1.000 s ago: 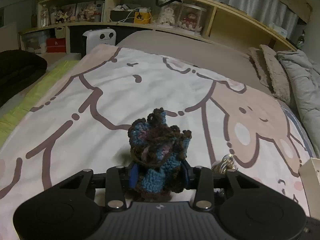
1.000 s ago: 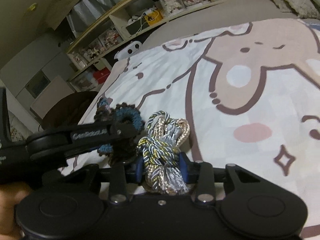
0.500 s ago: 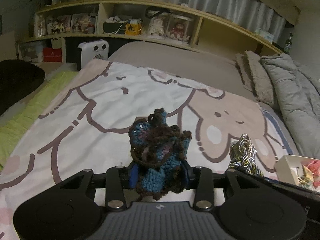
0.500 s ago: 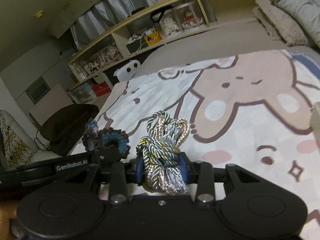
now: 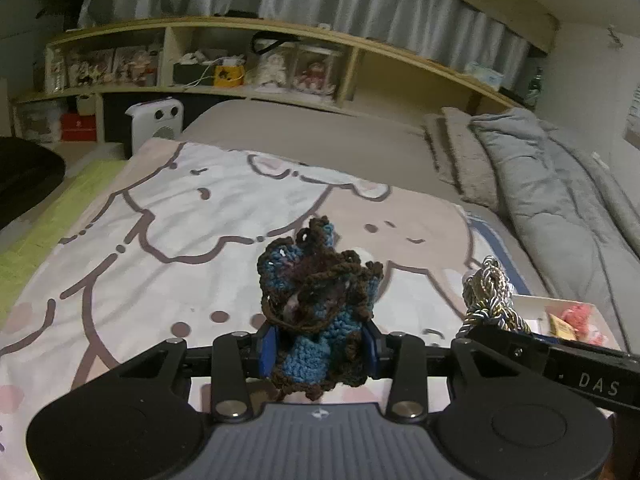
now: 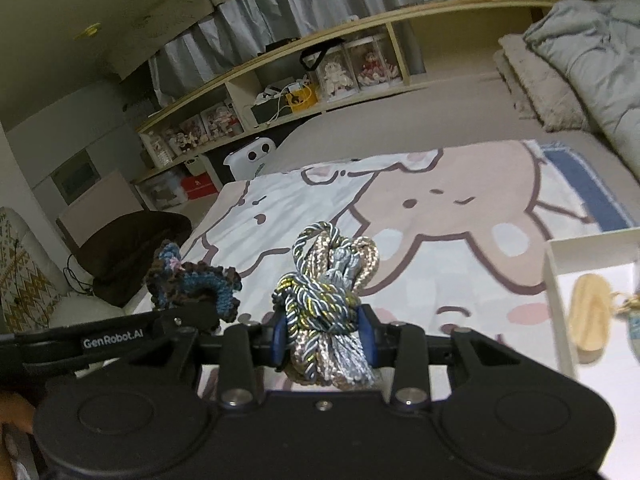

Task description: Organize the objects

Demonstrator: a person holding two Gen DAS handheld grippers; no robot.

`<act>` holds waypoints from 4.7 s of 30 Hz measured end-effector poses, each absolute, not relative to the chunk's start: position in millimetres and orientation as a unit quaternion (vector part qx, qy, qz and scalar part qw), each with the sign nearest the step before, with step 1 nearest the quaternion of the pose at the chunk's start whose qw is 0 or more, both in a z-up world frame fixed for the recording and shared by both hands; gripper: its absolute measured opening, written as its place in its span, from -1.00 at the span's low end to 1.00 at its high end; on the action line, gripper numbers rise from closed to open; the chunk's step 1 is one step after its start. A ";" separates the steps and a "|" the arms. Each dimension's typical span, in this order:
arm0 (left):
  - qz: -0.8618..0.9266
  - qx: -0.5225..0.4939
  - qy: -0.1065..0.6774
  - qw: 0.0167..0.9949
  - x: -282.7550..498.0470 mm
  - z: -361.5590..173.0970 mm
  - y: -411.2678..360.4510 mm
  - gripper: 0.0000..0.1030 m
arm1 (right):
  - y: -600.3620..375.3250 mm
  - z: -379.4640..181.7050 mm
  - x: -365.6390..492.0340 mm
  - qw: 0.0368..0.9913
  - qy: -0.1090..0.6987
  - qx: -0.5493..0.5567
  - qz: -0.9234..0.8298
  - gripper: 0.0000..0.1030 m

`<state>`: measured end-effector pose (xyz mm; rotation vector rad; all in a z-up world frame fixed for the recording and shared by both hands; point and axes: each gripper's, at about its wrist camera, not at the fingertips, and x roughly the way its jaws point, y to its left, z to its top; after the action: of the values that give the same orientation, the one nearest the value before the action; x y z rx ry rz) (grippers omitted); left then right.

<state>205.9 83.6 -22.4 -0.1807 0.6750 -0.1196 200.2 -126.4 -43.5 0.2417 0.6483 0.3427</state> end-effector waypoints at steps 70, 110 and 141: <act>-0.281 -0.017 0.376 0.883 160.3 -74.2 -179.8 -0.15 | -351.2 -77.0 115.1 0.915 0.399 0.053 0.019 -0.26; -0.241 0.007 0.345 0.907 126.2 2.4 -143.0 1.00 | -353.3 -8.9 59.5 0.936 0.339 0.088 -0.040 0.95; -0.208 0.039 0.348 0.913 59.6 -3.0 -97.9 1.00 | -325.5 -13.9 -21.7 0.935 0.334 0.086 -0.079 1.00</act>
<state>59.6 -97.9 -3.0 0.0804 0.7166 -0.4276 -21.7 -325.5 -13.9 0.1757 0.6817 -0.1616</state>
